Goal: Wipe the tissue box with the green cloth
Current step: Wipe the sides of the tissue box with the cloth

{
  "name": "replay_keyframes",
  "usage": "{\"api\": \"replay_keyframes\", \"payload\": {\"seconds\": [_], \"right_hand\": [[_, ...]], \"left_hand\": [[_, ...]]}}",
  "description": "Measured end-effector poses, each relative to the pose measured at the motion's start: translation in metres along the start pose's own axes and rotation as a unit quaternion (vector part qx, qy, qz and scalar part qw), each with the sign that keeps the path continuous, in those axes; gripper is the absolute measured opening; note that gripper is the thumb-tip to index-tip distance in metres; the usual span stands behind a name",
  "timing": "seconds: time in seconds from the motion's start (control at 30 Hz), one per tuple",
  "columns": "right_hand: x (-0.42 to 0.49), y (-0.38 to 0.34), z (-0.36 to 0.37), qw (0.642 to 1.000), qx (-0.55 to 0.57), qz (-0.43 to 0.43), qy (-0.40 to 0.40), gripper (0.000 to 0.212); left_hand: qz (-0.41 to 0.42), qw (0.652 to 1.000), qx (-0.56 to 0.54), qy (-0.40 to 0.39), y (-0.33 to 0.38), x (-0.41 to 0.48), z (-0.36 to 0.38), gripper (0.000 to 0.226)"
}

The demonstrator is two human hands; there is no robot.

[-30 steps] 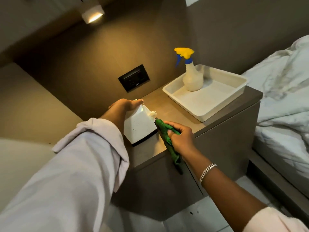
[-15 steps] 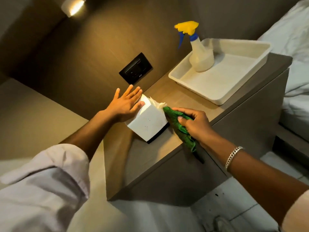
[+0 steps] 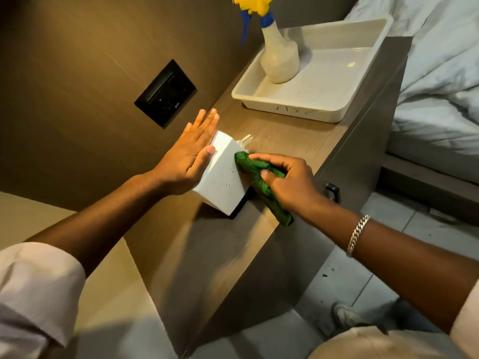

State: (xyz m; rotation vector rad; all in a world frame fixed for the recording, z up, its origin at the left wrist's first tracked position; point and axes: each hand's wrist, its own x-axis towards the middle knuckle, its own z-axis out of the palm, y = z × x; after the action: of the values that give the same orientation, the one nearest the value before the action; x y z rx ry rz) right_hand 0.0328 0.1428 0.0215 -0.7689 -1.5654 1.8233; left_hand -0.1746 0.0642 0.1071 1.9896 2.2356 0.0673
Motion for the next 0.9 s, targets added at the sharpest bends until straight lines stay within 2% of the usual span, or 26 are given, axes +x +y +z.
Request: {"api": "replay_keyframes", "payload": {"seconds": [0.13,0.3,0.5,0.67,0.9], "right_hand": [[-0.021,0.007,0.014,1.0,-0.001,-0.002,-0.013,0.037],[-0.006,-0.004,0.012,0.998,0.018,-0.002,0.06,0.038],[-0.03,0.002,0.03,1.0,0.012,-0.021,-0.001,0.038],[0.006,-0.018,0.008,0.995,0.027,-0.042,0.088,0.04],[-0.019,0.0,0.04,0.995,0.009,-0.05,0.089,0.038]], "left_hand": [[0.003,1.0,-0.009,0.005,-0.003,0.0,0.001,0.067],[0.003,1.0,-0.011,0.01,0.0,0.0,0.001,0.068],[0.001,1.0,0.001,0.007,0.004,-0.002,-0.002,0.069],[-0.011,1.0,-0.001,0.004,0.006,-0.001,-0.002,0.072],[-0.016,1.0,0.0,0.002,0.007,-0.002,-0.004,0.066]]}}
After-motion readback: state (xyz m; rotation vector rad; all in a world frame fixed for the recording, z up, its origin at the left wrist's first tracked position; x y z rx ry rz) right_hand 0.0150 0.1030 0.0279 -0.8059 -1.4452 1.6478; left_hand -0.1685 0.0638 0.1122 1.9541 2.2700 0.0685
